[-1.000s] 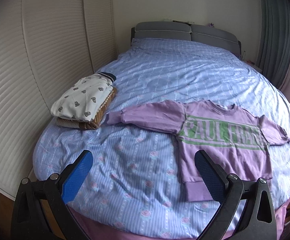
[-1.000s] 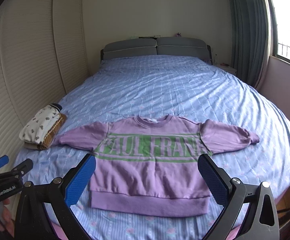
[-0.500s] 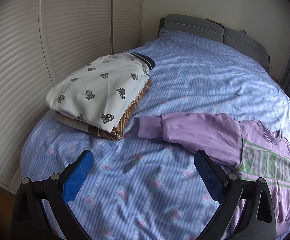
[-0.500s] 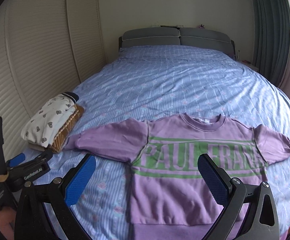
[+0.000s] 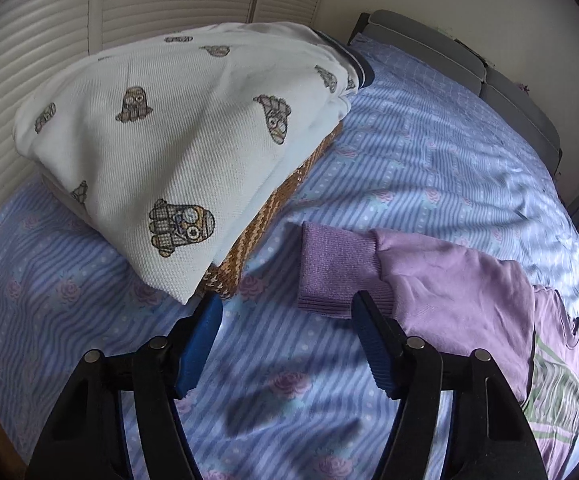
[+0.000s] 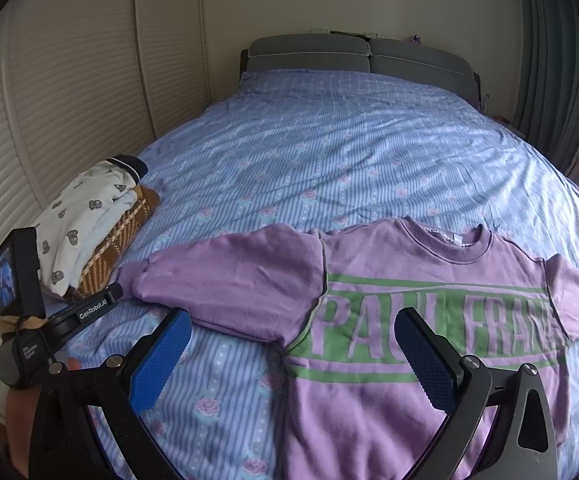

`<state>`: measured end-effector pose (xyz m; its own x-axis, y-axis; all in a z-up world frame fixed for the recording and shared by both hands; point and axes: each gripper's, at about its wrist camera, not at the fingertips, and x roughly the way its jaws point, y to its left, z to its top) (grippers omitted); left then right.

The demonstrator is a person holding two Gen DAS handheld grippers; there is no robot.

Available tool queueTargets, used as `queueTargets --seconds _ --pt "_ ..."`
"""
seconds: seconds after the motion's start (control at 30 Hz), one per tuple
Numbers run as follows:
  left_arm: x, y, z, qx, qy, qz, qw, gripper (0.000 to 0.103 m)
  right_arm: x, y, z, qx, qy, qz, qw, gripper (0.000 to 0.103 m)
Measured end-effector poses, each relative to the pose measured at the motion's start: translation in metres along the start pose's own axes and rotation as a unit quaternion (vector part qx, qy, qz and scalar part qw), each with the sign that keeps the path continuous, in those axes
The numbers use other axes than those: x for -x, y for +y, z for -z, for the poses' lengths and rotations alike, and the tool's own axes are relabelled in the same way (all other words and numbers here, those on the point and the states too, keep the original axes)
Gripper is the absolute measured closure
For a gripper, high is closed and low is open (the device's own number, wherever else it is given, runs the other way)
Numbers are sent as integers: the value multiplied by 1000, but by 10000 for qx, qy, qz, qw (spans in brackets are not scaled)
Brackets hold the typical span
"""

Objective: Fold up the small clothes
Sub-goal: 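Move the left tool to the sleeve cuff and close on it, then fold the gripped sleeve across the sweatshirt front with the left tool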

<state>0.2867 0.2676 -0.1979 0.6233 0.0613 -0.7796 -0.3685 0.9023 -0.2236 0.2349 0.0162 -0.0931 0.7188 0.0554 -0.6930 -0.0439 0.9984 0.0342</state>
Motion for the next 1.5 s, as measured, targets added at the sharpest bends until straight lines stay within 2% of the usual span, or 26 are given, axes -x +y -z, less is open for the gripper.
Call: queueTargets --seconds 0.2,0.23,0.27,0.43,0.5,0.53,0.77,1.0,1.27,1.5 --pt "-12 1 2 308 -2 75 9995 43 -14 -5 7 17 178 93 9998 0" --pt "-13 1 3 350 6 177 9992 53 -16 -6 7 10 203 101 9997 0" --pt "-14 0 3 366 29 321 9988 68 -17 -8 8 4 212 110 9997 0" --pt "-17 -10 3 369 15 401 9985 77 -15 -17 7 -53 185 168 9997 0" --pt "-17 -9 1 472 -2 383 9981 84 -13 -20 7 -46 174 200 9996 0" --pt "-15 -9 0 484 -27 354 9982 94 -12 -21 7 -41 177 209 9996 0" --pt "25 -27 -14 79 -485 349 9982 95 0 -34 8 -139 131 207 9996 0" --pt "77 -73 -33 -433 -963 526 9930 95 29 -68 6 -361 -41 278 9990 0" --pt "117 -178 -26 -1335 -1214 1003 9785 95 72 -146 15 -803 -310 644 9942 0" --pt "132 -291 22 -2226 -1153 1576 9552 96 94 -235 38 -1403 -276 1100 9836 0"
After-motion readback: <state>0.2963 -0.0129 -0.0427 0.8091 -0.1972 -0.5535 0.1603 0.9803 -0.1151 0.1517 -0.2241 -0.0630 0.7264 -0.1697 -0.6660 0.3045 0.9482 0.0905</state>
